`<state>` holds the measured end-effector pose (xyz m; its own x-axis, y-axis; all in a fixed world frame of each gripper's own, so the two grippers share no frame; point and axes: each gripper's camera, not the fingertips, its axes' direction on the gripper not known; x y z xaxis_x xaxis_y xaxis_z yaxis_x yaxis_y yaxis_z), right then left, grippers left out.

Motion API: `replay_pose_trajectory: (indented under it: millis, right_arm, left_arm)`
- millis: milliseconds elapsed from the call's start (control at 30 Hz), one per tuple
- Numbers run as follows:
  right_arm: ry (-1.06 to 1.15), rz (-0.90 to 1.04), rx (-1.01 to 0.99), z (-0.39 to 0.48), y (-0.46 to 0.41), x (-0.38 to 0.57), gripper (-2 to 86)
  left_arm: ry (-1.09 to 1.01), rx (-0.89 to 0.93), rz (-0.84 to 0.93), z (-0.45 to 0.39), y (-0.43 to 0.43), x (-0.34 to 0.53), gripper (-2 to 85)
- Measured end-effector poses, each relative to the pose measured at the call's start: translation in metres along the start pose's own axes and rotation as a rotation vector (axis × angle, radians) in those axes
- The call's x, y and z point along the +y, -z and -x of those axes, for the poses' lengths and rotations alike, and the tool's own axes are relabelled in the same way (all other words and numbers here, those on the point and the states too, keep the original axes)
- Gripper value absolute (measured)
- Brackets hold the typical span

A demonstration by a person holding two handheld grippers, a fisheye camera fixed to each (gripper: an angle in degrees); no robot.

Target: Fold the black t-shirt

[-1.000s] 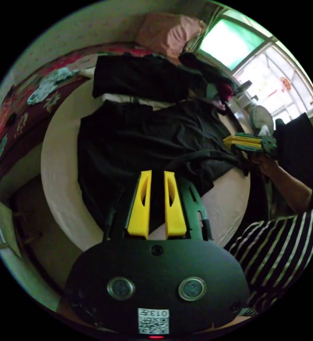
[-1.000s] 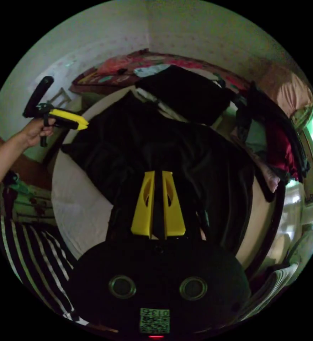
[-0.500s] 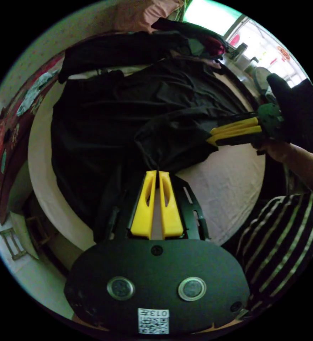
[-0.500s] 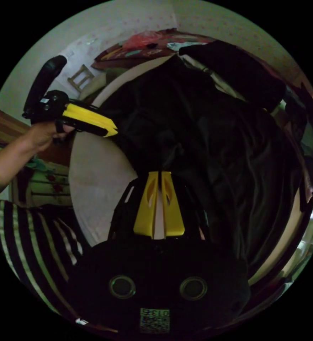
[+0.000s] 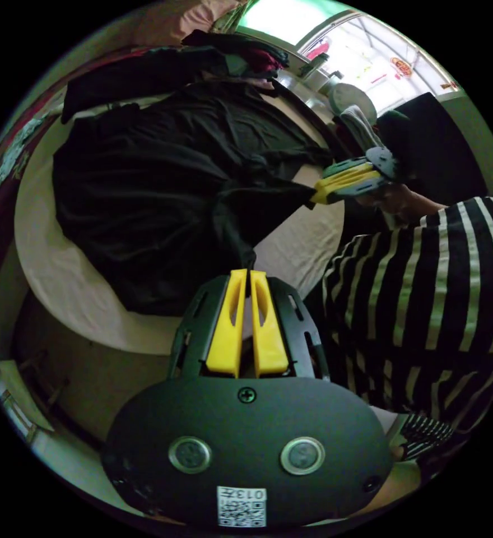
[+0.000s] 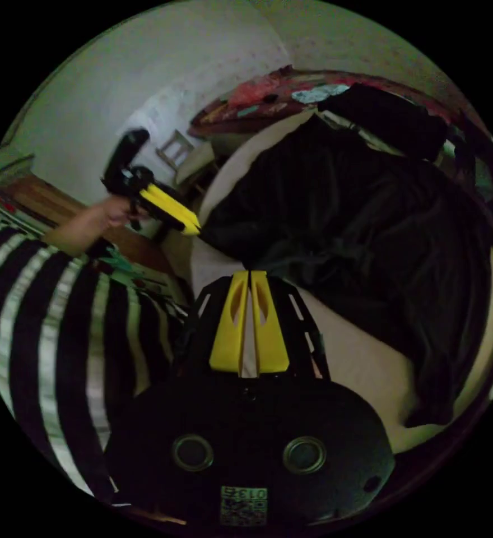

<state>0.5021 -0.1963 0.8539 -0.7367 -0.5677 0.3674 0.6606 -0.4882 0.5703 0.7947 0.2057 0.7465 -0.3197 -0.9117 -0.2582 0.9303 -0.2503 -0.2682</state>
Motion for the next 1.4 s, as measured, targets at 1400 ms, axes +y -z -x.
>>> replay_pose_trajectory:
  millis: [1400]
  right_arm:
    - [-0.532,0.280,0.661,-0.165,0.049,0.144,1.8]
  left_arm:
    - [-0.103,0.046,0.172,-0.046,-0.073,-0.116,5.7]
